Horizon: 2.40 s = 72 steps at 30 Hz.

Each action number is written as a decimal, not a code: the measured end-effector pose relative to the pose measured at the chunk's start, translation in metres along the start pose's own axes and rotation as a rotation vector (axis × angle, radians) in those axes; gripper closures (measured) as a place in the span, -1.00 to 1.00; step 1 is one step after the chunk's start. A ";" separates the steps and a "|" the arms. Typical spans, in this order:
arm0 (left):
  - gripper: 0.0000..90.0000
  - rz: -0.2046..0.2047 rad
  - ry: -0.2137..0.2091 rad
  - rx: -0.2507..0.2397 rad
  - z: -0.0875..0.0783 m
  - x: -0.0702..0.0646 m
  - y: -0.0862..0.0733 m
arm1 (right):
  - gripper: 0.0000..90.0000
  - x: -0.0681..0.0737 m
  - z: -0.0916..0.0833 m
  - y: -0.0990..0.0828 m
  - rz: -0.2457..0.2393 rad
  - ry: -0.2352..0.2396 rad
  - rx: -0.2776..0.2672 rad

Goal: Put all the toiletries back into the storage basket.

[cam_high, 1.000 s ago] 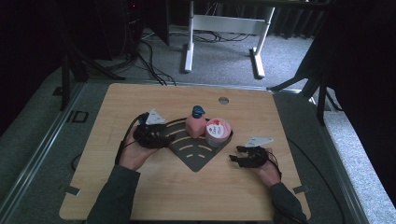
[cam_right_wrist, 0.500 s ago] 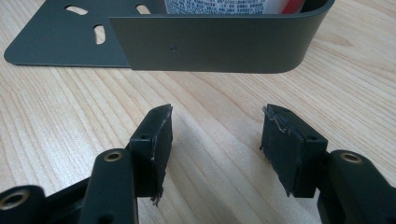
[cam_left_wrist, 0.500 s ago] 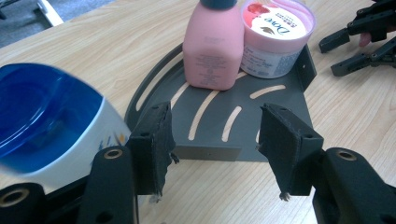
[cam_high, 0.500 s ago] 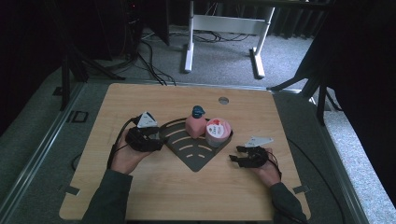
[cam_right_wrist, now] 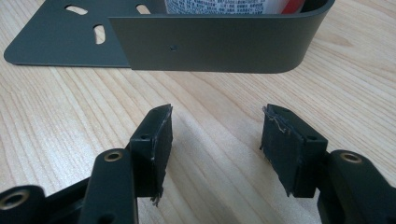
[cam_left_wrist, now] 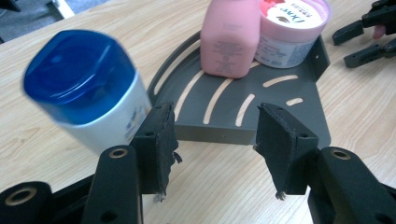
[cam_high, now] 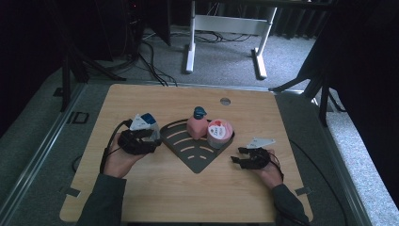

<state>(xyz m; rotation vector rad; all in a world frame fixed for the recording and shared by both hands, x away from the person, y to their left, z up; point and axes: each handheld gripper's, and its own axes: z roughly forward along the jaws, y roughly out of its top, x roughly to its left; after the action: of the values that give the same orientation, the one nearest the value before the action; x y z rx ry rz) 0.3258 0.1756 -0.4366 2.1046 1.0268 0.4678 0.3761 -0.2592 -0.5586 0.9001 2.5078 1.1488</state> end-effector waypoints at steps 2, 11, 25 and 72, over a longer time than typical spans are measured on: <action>0.07 -0.003 0.003 0.004 -0.001 0.002 -0.001 | -0.05 0.000 0.000 0.000 -0.002 -0.001 0.000; 0.07 -0.028 0.018 0.025 -0.006 0.013 -0.005 | -0.05 0.000 0.000 0.000 -0.001 -0.001 0.000; 0.06 -0.061 0.046 0.063 -0.008 0.028 -0.010 | -0.05 0.000 0.000 0.000 -0.002 -0.001 0.000; -0.12 -0.050 0.109 0.163 0.002 0.056 0.009 | -0.04 -0.001 0.000 0.000 -0.001 0.002 0.000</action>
<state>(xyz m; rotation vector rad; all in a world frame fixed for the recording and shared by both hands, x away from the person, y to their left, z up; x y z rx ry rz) 0.3663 0.2148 -0.4311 2.2106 1.2130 0.4933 0.3765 -0.2596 -0.5585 0.8984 2.5095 1.1498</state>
